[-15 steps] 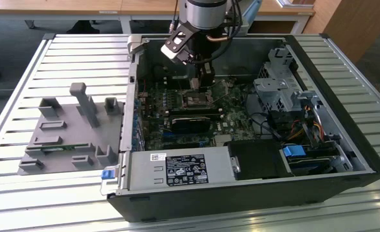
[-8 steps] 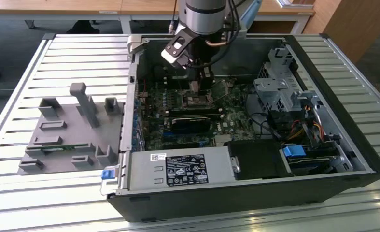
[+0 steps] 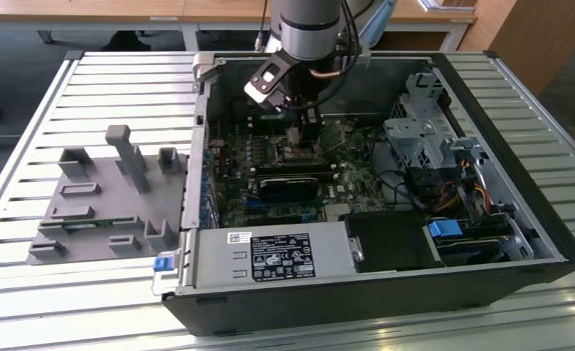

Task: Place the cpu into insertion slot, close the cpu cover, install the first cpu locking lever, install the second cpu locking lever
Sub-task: 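Place the cpu into insertion slot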

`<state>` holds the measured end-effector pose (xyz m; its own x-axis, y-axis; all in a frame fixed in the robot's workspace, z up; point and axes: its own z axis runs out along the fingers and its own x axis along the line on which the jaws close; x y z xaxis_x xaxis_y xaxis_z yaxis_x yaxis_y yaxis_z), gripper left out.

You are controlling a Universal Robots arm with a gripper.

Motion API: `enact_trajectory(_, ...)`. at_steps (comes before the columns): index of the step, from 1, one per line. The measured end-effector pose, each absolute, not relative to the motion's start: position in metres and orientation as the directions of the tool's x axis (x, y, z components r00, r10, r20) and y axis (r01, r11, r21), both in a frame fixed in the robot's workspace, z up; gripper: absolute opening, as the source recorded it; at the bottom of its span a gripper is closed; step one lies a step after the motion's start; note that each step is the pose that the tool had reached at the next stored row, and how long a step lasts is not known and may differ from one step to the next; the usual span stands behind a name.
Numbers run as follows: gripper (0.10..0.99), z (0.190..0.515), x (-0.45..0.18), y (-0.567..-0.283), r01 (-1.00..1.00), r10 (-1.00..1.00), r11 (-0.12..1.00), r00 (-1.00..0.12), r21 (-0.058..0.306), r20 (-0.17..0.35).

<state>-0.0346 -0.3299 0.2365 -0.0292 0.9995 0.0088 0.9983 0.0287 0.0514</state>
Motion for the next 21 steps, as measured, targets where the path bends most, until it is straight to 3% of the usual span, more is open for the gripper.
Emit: enact_trajectory(21, 0.541, 0.214, -0.035, -0.326, 0.998, 1.000, 0.029, -0.029, 0.051, 0.009)
